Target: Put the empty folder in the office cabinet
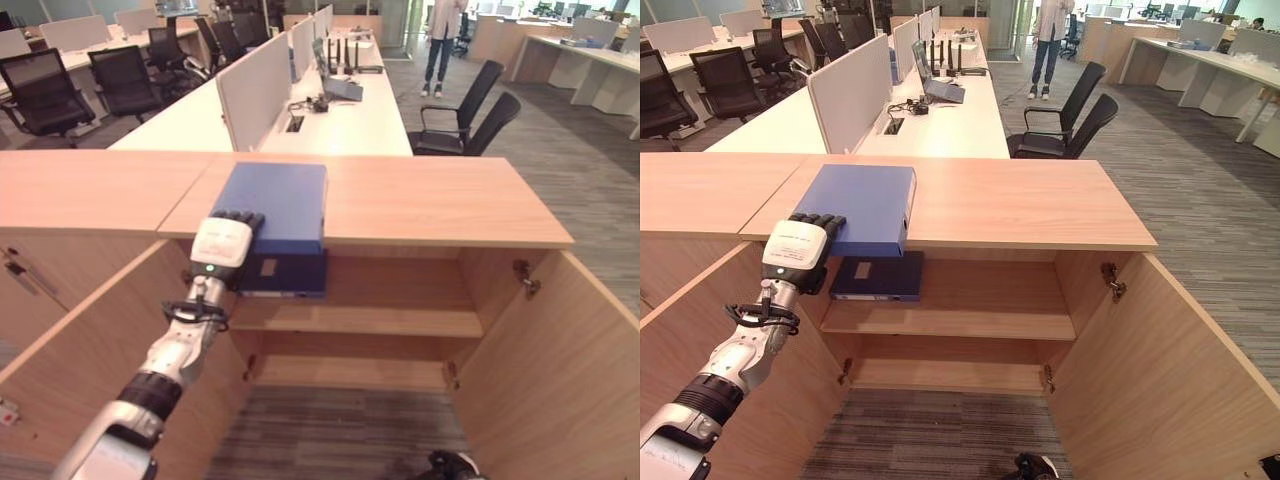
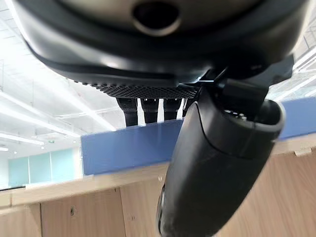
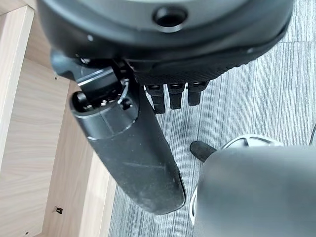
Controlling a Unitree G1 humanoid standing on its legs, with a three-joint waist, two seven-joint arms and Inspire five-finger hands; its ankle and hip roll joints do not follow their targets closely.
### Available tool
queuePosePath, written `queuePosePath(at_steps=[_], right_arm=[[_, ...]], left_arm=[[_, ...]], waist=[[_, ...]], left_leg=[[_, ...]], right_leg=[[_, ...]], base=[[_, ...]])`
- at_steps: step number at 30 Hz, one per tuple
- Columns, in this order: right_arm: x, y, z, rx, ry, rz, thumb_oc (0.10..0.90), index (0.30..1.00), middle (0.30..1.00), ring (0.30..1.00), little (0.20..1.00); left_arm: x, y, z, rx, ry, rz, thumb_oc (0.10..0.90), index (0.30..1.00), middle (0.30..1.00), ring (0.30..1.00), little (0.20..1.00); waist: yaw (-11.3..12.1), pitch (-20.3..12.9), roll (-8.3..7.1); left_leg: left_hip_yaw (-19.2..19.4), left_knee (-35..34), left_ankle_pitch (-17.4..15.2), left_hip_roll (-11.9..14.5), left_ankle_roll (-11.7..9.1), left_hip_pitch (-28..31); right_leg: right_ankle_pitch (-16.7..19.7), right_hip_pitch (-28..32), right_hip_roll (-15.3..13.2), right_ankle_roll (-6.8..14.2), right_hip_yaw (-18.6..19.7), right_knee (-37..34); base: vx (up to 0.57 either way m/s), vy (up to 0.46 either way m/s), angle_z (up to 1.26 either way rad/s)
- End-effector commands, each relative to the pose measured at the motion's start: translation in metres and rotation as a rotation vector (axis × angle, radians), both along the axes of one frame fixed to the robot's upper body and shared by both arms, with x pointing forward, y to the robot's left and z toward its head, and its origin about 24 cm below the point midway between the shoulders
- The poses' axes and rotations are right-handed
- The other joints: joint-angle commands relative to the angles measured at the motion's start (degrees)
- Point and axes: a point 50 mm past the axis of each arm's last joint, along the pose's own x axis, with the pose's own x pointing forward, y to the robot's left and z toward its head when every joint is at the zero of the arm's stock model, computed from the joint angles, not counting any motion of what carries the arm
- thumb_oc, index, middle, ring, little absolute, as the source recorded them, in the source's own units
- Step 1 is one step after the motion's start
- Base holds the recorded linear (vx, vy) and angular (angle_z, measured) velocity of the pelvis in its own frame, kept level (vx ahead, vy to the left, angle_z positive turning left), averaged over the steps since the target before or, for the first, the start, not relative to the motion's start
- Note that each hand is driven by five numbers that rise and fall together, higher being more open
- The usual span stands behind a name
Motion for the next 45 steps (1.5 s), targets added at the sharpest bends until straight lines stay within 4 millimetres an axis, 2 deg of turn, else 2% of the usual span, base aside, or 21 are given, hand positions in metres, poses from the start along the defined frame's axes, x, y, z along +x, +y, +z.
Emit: queuePosePath(at_steps=[1, 13, 17, 21, 22, 23, 24, 25, 26, 28, 31, 32, 35, 36, 38, 39, 42, 43, 44, 45], right_arm=[[-0.002, 0.003, -0.001, -0.026, 0.018, 0.075, 0.8, 0.9, 0.9, 0.9, 0.9], [-0.004, 0.005, -0.002, -0.028, 0.016, 0.057, 0.8, 0.9, 0.9, 0.9, 0.9], [-0.006, 0.004, -0.003, -0.035, 0.019, 0.049, 0.8, 0.9, 0.9, 0.9, 0.9], [-0.006, 0.005, -0.003, -0.033, 0.014, 0.043, 0.8, 0.9, 0.9, 0.9, 0.9], [-0.005, 0.005, -0.002, -0.031, 0.008, 0.037, 0.8, 0.9, 0.9, 0.9, 0.9], [-0.001, 0.005, -0.001, -0.026, -0.009, 0.011, 0.8, 0.9, 0.9, 0.9, 0.9], [-0.001, 0.005, -0.001, -0.028, -0.007, 0.014, 0.8, 0.9, 0.9, 0.9, 0.9], [0.005, 0.007, 0.0, -0.014, -0.028, -0.015, 0.8, 0.9, 0.9, 0.9, 0.9], [0.005, 0.006, 0.0, -0.016, -0.026, -0.013, 0.8, 0.9, 0.9, 0.9, 0.9], [0.012, 0.007, 0.002, 0.0, -0.048, -0.019, 0.8, 0.9, 0.9, 0.9, 0.9], [0.029, 0.01, 0.009, 0.039, -0.116, -0.005, 0.8, 0.9, 0.9, 0.9, 0.9], [0.051, 0.012, 0.021, 0.071, -0.226, 0.024, 0.8, 0.9, 0.9, 0.9, 0.9], [0.087, 0.01, 0.056, 0.123, -0.463, 0.055, 0.8, 0.9, 0.9, 0.9, 0.9], [0.086, 0.009, 0.056, 0.122, -0.459, 0.056, 0.8, 0.9, 0.9, 0.9, 0.9], [0.102, 0.0, 0.087, 0.129, -0.625, 0.092, 0.8, 0.9, 0.9, 0.9, 0.9], [0.111, -0.01, 0.117, 0.132, -0.773, 0.11, 0.8, 0.9, 0.9, 0.9, 0.9], [0.115, -0.026, 0.16, 0.098, -0.964, 0.151, 0.8, 0.9, 0.9, 0.9, 0.9], [0.115, -0.026, 0.16, 0.098, -0.964, 0.151, 0.8, 0.9, 0.9, 0.9, 0.9], [0.115, -0.03, 0.17, 0.083, -1.002, 0.155, 0.8, 0.9, 0.9, 0.9, 0.9], [0.117, -0.036, 0.193, 0.049, -1.101, 0.178, 0.8, 0.9, 0.9, 0.9, 0.9]], left_arm=[[0.021, 0.017, 0.054, 0.13, -0.159, 0.054, 0.4, 0.3, 0.3, 0.3, 0.3], [0.014, 0.03, 0.025, 0.099, -0.102, 0.122, 0.4, 0.3, 0.3, 0.3, 0.3], [0.008, 0.036, 0.02, 0.05, -0.129, 0.153, 0.4, 0.3, 0.3, 0.3, 0.3], [0.008, 0.031, 0.022, -0.014, -0.157, 0.138, 0.4, 0.3, 0.3, 0.3, 0.3], [0.008, 0.026, 0.026, -0.058, -0.18, 0.114, 0.4, 0.3, 0.3, 0.3, 0.3], [0.002, 0.004, 0.038, -0.197, -0.241, -0.008, 0.4, 0.3, 0.3, 0.3, 0.3], [0.0, 0.006, 0.038, -0.2, -0.238, -0.005, 0.4, 0.3, 0.3, 0.3, 0.3], [-0.014, -0.023, 0.043, -0.392, -0.241, -0.188, 0.4, 0.3, 0.3, 0.3, 0.3], [-0.016, -0.022, 0.044, -0.396, -0.236, -0.187, 0.4, 0.3, 0.3, 0.3, 0.3], [-0.036, -0.045, 0.041, -0.607, -0.164, -0.343, 0.4, 0.3, 0.3, 0.3, 0.3], [-0.064, -0.062, 0.031, -0.913, -0.035, -0.48, 0.4, 0.3, 0.3, 0.3, 0.3], [-0.08, -0.058, 0.022, -1.056, 0.018, -0.488, 0.4, 0.3, 0.3, 0.3, 0.3], [-0.101, -0.042, 0.009, -1.21, 0.065, -0.443, 0.4, 0.3, 0.3, 0.3, 0.3], [-0.102, -0.041, 0.009, -1.214, 0.067, -0.441, 0.4, 0.3, 0.3, 0.3, 0.3], [-0.112, -0.027, 0.002, -1.245, 0.071, -0.376, 0.4, 0.3, 0.3, 0.3, 0.3], [-0.12, -0.014, -0.002, -1.243, 0.054, -0.311, 0.4, 0.3, 0.3, 0.3, 0.3], [-0.135, 0.005, -0.006, -1.211, 0.023, -0.216, 0.4, 0.3, 0.3, 0.3, 0.3], [-0.135, 0.005, -0.006, -1.211, 0.023, -0.216, 0.4, 0.3, 0.3, 0.3, 0.3], [-0.138, 0.008, -0.006, -1.209, 0.019, -0.198, 0.4, 0.3, 0.3, 0.3, 0.3], [-0.145, 0.019, -0.009, -1.197, -0.004, -0.141, 0.4, 0.3, 0.3, 0.3, 0.3]], waist=[[-0.9, -1.0, -0.03], [-1.1, -0.9, -0.07], [-1.0, -0.9, -0.22], [-1.0, -0.9, -0.39], [-0.8, -0.8, -0.5], [-0.4, -0.6, -0.69], [-0.5, -0.7, -0.57], [0.2, -0.3, -0.77], [0.1, -0.4, -0.67], [0.4, -0.3, -0.63], [0.9, 0.0, -0.55], [1.3, 0.6, -0.65], [1.7, 1.4, -0.81], [1.6, 1.3, -0.73], [1.8, 1.9, -0.84], [1.9, 2.2, -0.89], [2.0, 2.4, -0.94], [2.0, 2.4, -0.94], [2.0, 2.4, -0.9], [2.1, 2.4, -0.99]], left_leg=[[-0.1, -0.1, -3.6, -0.1, -2.1, -1.3], [0.2, -0.1, -3.6, -0.3, -2.0, -1.2], [0.1, -0.1, -3.6, -0.4, -1.9, -1.1], [-0.1, -0.1, -3.5, -0.4, -2.0, -1.2], [-0.2, -0.1, -3.5, -0.4, -2.0, -1.2], [-0.6, -0.1, -3.4, -0.4, -1.9, -1.4], [-0.6, -0.1, -3.4, -0.4, -1.9, -1.4], [-1.1, -0.1, -3.2, -0.3, -1.9, -1.5], [-1.1, -0.1, -3.2, -0.3, -1.9, -1.5], [-1.3, -0.1, -3.1, -0.4, -1.7, -1.6], [-1.4, -0.1, -3.0, -0.5, -1.6, -1.9], [-1.6, -0.1, -3.0, -0.4, -1.5, -2.2], [-1.6, -0.1, -2.8, -0.4, -1.5, -2.7], [-1.6, -0.1, -2.8, -0.4, -1.5, -2.7], [-1.6, -0.1, -2.7, -0.3, -1.4, -3.0], [-1.7, -0.1, -2.7, -0.3, -1.4, -3.1], [-1.9, -0.1, -2.7, -0.3, -1.4, -3.2], [-1.9, -0.1, -2.7, -0.3, -1.4, -3.2], [-2.0, -0.1, -2.7, -0.3, -1.4, -3.3], [-2.1, -0.1, -2.8, -0.3, -1.3, -3.3]], right_leg=[[-7.4, 7.3, -2.5, 7.1, 0.7, 0.0], [-7.3, 7.3, -2.5, 7.1, 0.6, 0.0], [-7.2, 7.4, -2.5, 7.1, 0.8, 0.0], [-7.2, 7.4, -2.5, 7.0, 0.6, 0.0], [-7.3, 7.4, -2.4, 7.0, 0.6, 0.0], [-7.3, 7.4, -2.5, 6.9, 0.5, 0.0], [-7.3, 7.4, -2.4, 6.9, 0.5, 0.0], [-7.2, 7.4, -2.5, 6.7, 0.3, 0.0], [-7.2, 7.4, -2.5, 6.7, 0.4, 0.0], [-7.0, 7.3, -2.6, 6.6, 0.3, 0.0], [-6.7, 7.1, -2.8, 6.4, 0.2, 0.0], [-6.5, 6.8, -2.8, 6.4, 0.1, 0.0], [-6.3, 6.3, -2.8, 6.3, 0.1, 0.0], [-6.3, 6.3, -2.8, 6.3, 0.1, 0.0], [-6.3, 6.0, -2.9, 6.2, 0.0, 0.0], [-6.3, 5.9, -3.0, 6.2, -0.2, 0.0], [-6.4, 6.0, -3.0, 6.2, -0.4, 0.0], [-6.4, 6.0, -3.0, 6.2, -0.4, 0.0], [-6.4, 6.0, -3.0, 6.2, -0.5, 0.0], [-6.5, 5.9, -3.1, 6.2, -0.6, 0.0]], base=[[0.0, 0.007, -0.04], [0.0, 0.003, -0.03], [0.0, 0.001, -0.01], [0.0, 0.0, 0.0], [0.0, 0.0, 0.0], [0.0, 0.0, 0.0], [0.0, 0.0, 0.0], [0.0, 0.0, 0.0], [0.0, 0.0, 0.0], [0.0, 0.018, 0.08], [-0.01, 0.02, 0.15], [-0.03, 0.011, 0.06], [-0.03, -0.001, -0.03], [-0.02, -0.005, 0.06], [-0.02, -0.009, 0.07], [0.0, 0.0, 0.0], [0.0, -0.008, 0.06], [0.0, -0.007, 0.1], [0.0, -0.003, 0.05], [0.0, 0.0, 0.0]])
